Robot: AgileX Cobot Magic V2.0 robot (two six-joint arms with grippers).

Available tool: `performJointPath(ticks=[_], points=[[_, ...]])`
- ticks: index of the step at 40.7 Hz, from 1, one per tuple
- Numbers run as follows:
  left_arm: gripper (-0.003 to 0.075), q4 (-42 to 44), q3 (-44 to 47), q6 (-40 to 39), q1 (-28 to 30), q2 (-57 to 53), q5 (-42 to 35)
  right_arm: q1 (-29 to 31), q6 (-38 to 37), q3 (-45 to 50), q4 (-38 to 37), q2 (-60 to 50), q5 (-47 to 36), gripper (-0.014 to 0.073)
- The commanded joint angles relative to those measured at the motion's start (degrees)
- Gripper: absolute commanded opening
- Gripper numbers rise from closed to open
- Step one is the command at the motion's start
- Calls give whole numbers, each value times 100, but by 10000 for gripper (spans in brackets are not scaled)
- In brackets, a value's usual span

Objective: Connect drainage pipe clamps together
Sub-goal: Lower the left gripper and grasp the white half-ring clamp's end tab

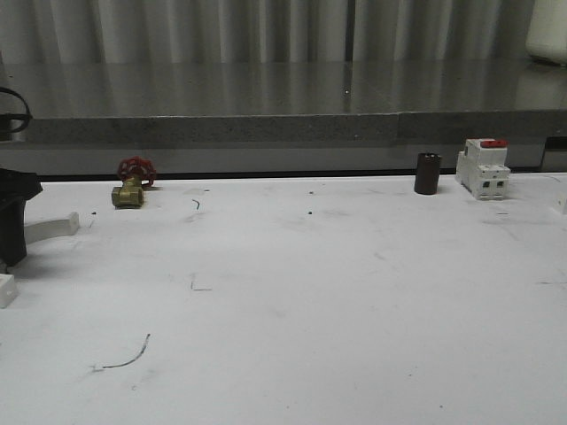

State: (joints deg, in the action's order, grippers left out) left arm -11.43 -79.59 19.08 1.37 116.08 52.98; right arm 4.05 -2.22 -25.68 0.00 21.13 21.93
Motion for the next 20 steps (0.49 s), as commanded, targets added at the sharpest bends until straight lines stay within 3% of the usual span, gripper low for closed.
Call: performJointPath(ticks=[1, 10, 20], points=[[268, -110, -160, 52, 6, -288, -37, -3, 30, -191, -35, 86, -404, 651], [147, -110, -160, 52, 6, -288, -37, -3, 30, -191, -35, 86, -404, 651], [115, -110, -160, 52, 6, -288, -47, -3, 30, -191, -35, 86, -404, 651]])
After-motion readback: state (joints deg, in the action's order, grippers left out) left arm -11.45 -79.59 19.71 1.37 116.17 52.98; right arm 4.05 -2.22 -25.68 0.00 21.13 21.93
